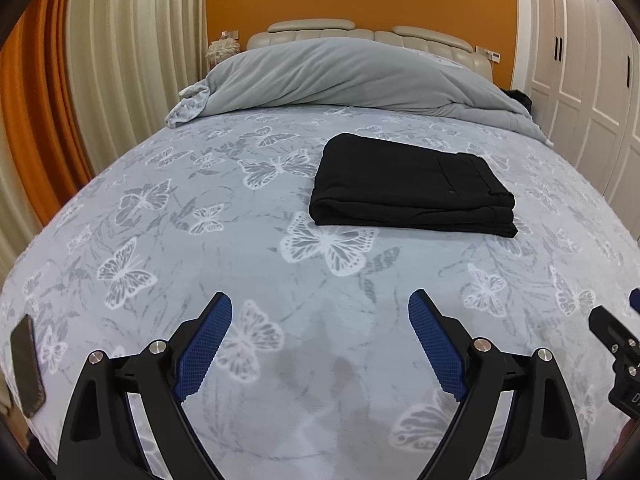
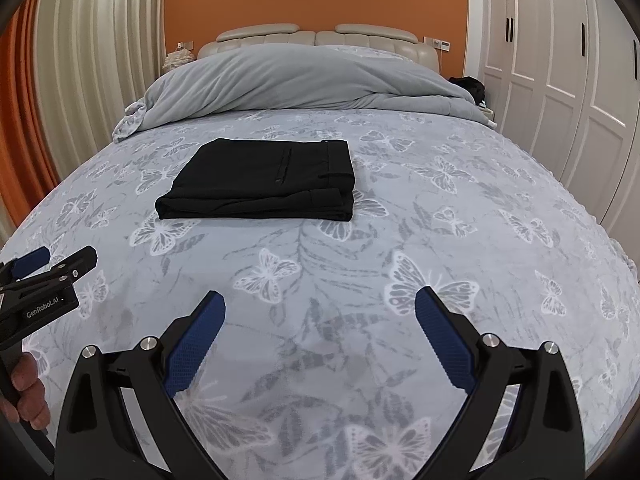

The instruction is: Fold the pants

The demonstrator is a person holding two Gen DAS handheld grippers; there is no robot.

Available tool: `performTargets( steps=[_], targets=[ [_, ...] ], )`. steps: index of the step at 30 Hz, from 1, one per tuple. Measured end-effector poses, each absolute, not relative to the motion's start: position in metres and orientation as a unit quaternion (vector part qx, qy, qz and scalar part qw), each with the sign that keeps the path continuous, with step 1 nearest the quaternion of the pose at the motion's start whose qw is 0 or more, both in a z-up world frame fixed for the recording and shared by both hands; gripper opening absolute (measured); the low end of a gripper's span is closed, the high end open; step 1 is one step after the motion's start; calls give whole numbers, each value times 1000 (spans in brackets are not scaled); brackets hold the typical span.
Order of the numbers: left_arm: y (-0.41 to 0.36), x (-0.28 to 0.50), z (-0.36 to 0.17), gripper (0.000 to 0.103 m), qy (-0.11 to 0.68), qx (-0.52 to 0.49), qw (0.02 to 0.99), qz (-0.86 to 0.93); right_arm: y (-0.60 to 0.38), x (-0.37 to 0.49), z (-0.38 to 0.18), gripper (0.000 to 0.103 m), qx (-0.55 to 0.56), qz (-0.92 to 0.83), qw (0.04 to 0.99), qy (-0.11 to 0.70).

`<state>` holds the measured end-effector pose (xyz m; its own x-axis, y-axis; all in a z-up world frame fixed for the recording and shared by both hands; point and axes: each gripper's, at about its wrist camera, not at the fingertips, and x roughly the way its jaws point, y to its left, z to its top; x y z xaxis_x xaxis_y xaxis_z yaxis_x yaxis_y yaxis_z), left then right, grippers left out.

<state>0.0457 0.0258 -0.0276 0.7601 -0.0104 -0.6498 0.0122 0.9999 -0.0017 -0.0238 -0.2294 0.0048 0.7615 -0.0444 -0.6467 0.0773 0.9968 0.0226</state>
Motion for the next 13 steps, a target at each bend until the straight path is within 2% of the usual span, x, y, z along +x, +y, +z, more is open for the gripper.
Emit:
performTargets(
  steps=[13],
  targets=[
    [16, 43, -30, 86, 347, 27, 937, -19, -228, -23, 3, 94, 22, -30, 937, 347]
  ],
)
